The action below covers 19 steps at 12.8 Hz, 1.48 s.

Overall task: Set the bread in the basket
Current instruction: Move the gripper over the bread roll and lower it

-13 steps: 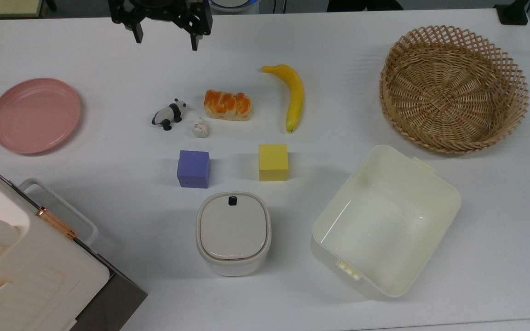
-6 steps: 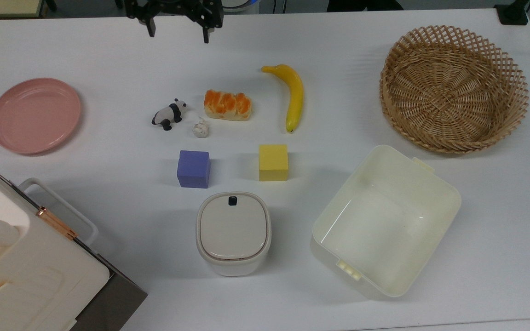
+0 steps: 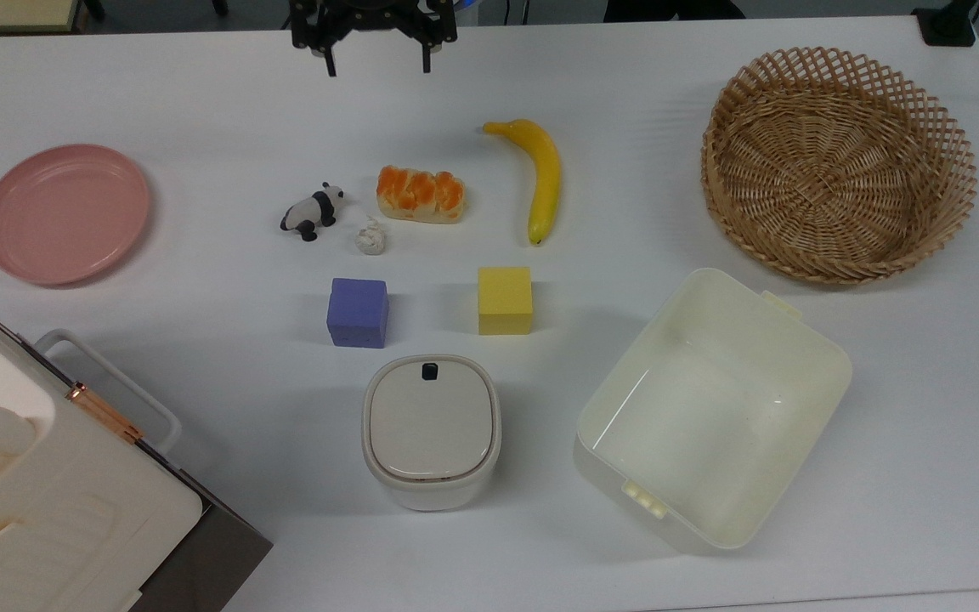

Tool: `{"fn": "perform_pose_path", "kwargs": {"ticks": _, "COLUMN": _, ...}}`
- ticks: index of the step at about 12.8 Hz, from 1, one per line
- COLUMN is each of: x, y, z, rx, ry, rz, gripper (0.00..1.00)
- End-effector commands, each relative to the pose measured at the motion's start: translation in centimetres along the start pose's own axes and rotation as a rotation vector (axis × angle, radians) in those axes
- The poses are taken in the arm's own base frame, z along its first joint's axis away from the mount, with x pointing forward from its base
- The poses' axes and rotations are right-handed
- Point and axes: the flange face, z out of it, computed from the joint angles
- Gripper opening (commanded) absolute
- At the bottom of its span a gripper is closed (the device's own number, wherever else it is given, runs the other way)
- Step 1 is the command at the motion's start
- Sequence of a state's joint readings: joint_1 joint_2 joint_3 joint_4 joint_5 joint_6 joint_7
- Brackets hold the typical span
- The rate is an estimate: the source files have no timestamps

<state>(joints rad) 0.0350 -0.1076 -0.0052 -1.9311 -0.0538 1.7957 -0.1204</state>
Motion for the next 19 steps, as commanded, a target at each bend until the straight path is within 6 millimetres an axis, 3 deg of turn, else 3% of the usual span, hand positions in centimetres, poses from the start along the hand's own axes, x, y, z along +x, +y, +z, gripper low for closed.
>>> {"fn": "perform_pose_path", "kwargs": {"ticks": 1, "x": -1.3, "y": -1.8, "z": 2.8, "rx": -0.003, "ry": 0.003, "rz": -0.321, "gripper": 1.0}}
{"fn": "perform_pose_path", "kwargs": {"ticks": 3, "x": -1.3, "y": -2.4, "z": 5.2, "rx": -0.004, "ry": 0.001, "rz": -0.448, "gripper": 1.0}}
{"fn": "perform_pose_path", "kwargs": {"ticks": 5, "x": -1.3, "y": -3.7, "z": 8.8, "rx": -0.023, "ry": 0.019, "rz": -0.552, "gripper": 1.0}}
{"fn": "perform_pose_path", "kwargs": {"ticks": 9, "x": -0.5, "y": -3.6, "z": 13.3, "rx": -0.015, "ry": -0.007, "rz": -0.811, "gripper": 0.95}}
{"fn": "perform_pose_path", "kwargs": {"ticks": 15, "x": 1.8, "y": -3.8, "z": 20.0, "rx": -0.098, "ry": -0.06, "rz": -0.996, "gripper": 0.95}}
{"fn": "perform_pose_path", "kwargs": {"ticks": 17, "x": 2.0, "y": -3.8, "z": 21.6, "rx": -0.132, "ry": -0.099, "rz": -1.046, "gripper": 0.93}}
{"fn": "perform_pose_path", "kwargs": {"ticks": 19, "x": 2.2, "y": -3.8, "z": 21.9, "rx": -0.139, "ry": -0.093, "rz": -1.065, "gripper": 0.86}}
